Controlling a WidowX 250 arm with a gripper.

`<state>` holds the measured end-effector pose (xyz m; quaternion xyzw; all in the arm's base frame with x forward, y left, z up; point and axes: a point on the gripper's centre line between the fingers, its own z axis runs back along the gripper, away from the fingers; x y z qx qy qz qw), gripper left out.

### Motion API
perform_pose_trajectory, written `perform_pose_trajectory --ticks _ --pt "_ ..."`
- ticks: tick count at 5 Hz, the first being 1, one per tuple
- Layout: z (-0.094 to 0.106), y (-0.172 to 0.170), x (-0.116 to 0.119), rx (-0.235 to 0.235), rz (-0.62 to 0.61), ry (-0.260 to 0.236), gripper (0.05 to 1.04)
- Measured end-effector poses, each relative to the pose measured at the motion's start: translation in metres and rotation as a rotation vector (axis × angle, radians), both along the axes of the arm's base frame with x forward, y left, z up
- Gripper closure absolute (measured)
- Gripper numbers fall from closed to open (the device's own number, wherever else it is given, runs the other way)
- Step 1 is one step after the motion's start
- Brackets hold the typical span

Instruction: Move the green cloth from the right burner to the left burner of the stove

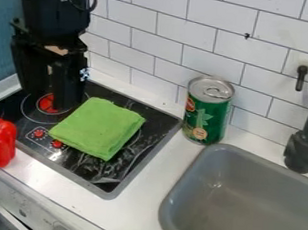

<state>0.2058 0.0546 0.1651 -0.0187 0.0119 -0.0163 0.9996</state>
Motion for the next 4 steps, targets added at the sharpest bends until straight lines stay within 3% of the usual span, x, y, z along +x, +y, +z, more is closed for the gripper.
perform_pose_trajectory --ticks 1,2,3,4 --pt "-0.005 0.0 0.0 -0.007 -0.002 0.024 0.083" --pt "-0.016 0.01 0.037 -0.051 -0.011 0.042 0.083" --pt "-0.034 0.024 0.069 -0.04 0.045 0.048 0.083" --pt "-0.059 0.024 0.089 0.026 0.07 0.08 0.083"
